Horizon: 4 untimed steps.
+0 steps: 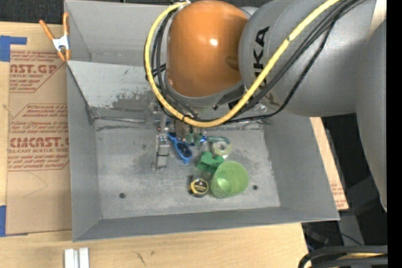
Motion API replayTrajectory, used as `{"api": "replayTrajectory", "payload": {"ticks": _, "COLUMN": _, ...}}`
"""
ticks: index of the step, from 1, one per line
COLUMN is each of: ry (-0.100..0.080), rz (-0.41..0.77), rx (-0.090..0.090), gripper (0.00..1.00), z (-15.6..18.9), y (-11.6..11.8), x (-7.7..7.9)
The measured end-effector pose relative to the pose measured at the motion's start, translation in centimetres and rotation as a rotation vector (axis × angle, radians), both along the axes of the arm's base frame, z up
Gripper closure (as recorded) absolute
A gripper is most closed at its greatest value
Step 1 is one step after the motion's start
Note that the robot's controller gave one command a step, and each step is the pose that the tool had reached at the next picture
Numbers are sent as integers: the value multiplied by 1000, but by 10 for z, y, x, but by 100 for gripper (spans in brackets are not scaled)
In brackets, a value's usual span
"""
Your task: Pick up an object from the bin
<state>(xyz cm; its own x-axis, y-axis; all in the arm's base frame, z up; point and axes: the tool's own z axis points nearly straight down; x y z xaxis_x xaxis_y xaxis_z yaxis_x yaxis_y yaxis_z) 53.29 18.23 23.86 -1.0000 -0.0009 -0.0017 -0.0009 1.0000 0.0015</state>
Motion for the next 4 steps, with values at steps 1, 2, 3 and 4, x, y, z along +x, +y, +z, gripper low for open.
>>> {"api": "replayTrajectory", "payload": {"ticks": 1, "ry": 4, "rz": -46, "rx": -3, "gripper": 0, "z": -84, "y": -35, "x": 61}}
{"api": "replayTrajectory", "payload": {"ticks": 2, "ry": 4, "rz": -99, "rx": 0, "gripper": 0, "z": -115, "y": -27, "x": 58}}
{"api": "replayTrajectory", "payload": {"ticks": 3, "ry": 1, "rz": -195, "rx": -1, "gripper": 0, "z": -111, "y": -50, "x": 54}}
{"api": "replayTrajectory", "payload": {"ticks": 4, "ry": 3, "rz": -321, "rx": -4, "gripper": 0, "z": -171, "y": -135, "x": 58}}
